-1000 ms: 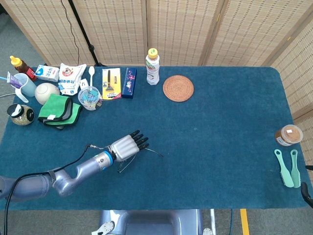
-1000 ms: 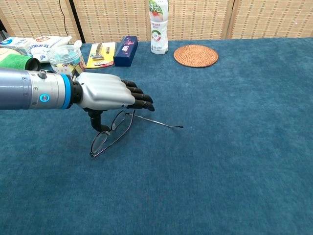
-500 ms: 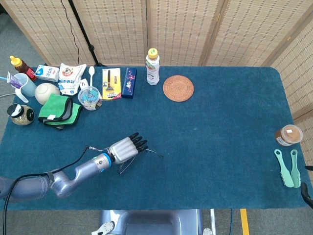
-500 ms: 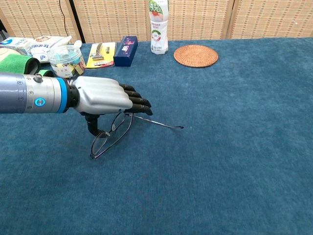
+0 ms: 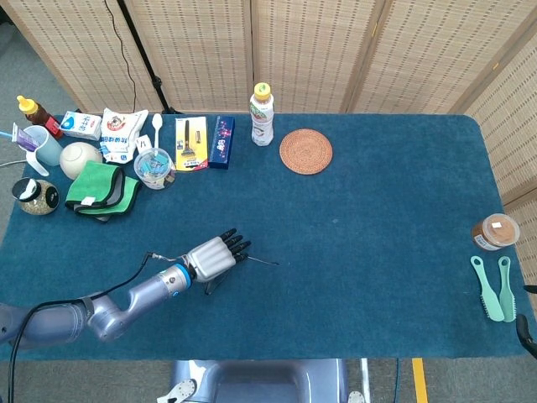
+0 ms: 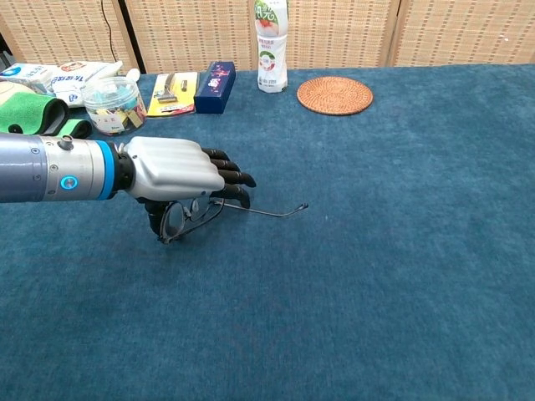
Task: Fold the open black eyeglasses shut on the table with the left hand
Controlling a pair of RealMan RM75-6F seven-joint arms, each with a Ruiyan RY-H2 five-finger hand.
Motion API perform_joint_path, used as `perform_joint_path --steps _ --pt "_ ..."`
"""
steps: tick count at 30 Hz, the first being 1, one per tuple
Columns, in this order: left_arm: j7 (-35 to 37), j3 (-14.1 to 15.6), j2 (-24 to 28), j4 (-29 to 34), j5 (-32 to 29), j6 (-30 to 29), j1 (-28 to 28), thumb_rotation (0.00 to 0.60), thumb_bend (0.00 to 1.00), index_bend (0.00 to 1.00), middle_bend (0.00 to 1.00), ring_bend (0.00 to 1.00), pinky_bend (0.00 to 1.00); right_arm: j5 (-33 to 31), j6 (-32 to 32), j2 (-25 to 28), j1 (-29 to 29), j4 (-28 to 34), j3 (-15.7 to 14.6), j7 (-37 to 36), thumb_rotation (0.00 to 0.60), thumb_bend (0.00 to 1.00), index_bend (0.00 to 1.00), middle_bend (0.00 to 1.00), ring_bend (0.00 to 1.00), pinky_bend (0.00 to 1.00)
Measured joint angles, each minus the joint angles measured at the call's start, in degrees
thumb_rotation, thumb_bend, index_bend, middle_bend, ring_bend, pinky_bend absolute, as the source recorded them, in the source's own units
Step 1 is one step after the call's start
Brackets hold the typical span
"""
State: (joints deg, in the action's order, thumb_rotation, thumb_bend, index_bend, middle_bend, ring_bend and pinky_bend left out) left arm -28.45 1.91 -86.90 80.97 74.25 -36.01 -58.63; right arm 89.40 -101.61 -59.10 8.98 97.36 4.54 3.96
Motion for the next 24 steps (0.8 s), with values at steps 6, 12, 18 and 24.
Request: perform_joint_path --steps 6,12,18,24 --pt "0.57 -0.42 -0.41 -0.3 0.36 -1.42 0.48 0.6 0.24 0.12 0.0 0.0 0.0 -0.02 0.12 0.0 -0.06 0.0 0.05 0.06 0.6 0.43 0.32 0.14 0.27 0.43" --pt "0.28 -0.68 -0.8 -0.6 0.06 -1.67 0.57 0.6 0.24 0.1 0.0 0.0 0.0 -0.15 0.25 0.05 -0.09 -0.02 0.1 -0.05 0.6 0.43 0.32 0.14 0.27 0.43" --pt "-0.52 -1.05 -1.76 -0.83 -0.86 -1.47 0.34 0.6 0.24 0.12 0.0 0.0 0.0 -0.37 0.22 0.2 0.08 -0.06 0.08 -0.22 0.6 0.43 0.32 0.14 0.27 0.43" --pt "-0.75 -1.37 -1.87 0.14 -1.66 -0.7 -0.15 0.6 0.24 0.15 0.0 0.0 0.0 -0.54 0.21 0.2 0.17 -0.23 0.09 -0.49 0.6 0.43 0.32 0.14 0.27 0.43"
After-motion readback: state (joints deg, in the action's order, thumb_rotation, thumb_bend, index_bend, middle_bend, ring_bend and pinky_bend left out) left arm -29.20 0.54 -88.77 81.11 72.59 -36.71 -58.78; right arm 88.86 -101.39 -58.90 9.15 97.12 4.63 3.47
